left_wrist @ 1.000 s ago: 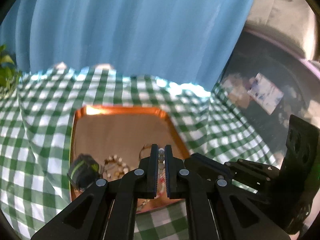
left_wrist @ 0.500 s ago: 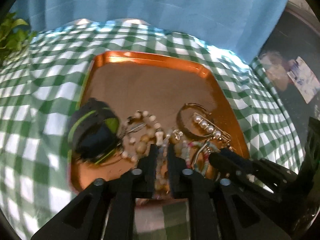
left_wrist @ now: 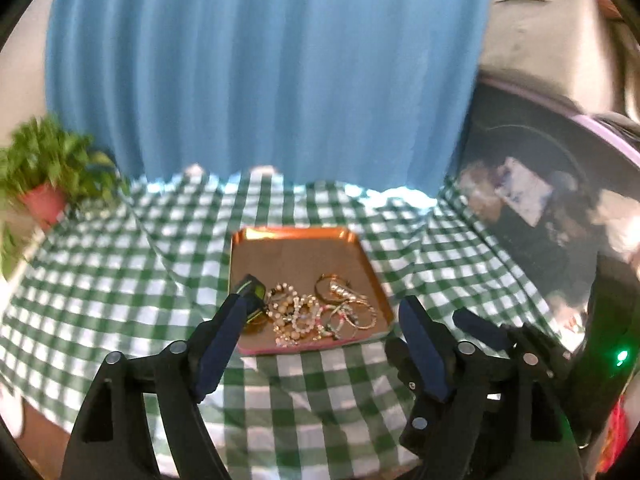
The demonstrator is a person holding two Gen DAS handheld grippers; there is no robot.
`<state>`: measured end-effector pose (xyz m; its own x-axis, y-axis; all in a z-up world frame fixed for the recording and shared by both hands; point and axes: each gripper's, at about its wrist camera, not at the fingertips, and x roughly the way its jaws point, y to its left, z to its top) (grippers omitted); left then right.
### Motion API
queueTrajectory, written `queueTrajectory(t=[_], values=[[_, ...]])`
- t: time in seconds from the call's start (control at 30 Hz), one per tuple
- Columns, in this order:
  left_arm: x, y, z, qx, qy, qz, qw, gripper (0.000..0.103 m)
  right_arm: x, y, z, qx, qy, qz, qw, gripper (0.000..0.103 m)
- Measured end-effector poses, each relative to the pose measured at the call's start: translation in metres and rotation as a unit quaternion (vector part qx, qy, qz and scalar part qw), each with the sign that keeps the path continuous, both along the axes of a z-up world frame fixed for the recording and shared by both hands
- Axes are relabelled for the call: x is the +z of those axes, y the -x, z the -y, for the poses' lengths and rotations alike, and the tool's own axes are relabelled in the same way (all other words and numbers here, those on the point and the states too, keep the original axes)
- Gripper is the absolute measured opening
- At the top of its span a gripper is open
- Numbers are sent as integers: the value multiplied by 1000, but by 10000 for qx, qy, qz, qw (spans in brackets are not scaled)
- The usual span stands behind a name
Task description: Organize jewelry
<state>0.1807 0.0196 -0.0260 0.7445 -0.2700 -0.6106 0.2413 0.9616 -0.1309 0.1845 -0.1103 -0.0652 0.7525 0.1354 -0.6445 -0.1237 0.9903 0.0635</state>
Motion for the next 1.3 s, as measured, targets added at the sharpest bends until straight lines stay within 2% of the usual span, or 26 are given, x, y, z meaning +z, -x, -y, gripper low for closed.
queueTrajectory(t=[0.07,0.13,0.23,0.3,0.43,0.73,0.9,1.3], values=[[12,25,6,56,-243,118,9996,83,22,30,-5,-25,-17,158,9999,72],[16,45,11,223,-469,22,9987,84,37,50,-7,-108,-109,175,9997,73],[22,73,8,592,-531,-203,9966,86,43,71,-15,-243,79,-51,9997,75],[25,92,5,582,-460,-130,9972,87,44,84,-15,-255,22,-96,9996,75],[32,120,6,488,-621,-40,9969,89,51,111,-17,-325,-13,-35,9995,75],[43,146,9,458,-660,-135,9967,90,61,140,-14,-404,-157,-118,9990,75],[45,151,10,487,-781,-147,9957,90,62,146,-14,-387,-261,-129,9988,75],[46,158,9,560,-789,-176,9952,91,62,152,-14,-378,-241,-145,9989,75]])
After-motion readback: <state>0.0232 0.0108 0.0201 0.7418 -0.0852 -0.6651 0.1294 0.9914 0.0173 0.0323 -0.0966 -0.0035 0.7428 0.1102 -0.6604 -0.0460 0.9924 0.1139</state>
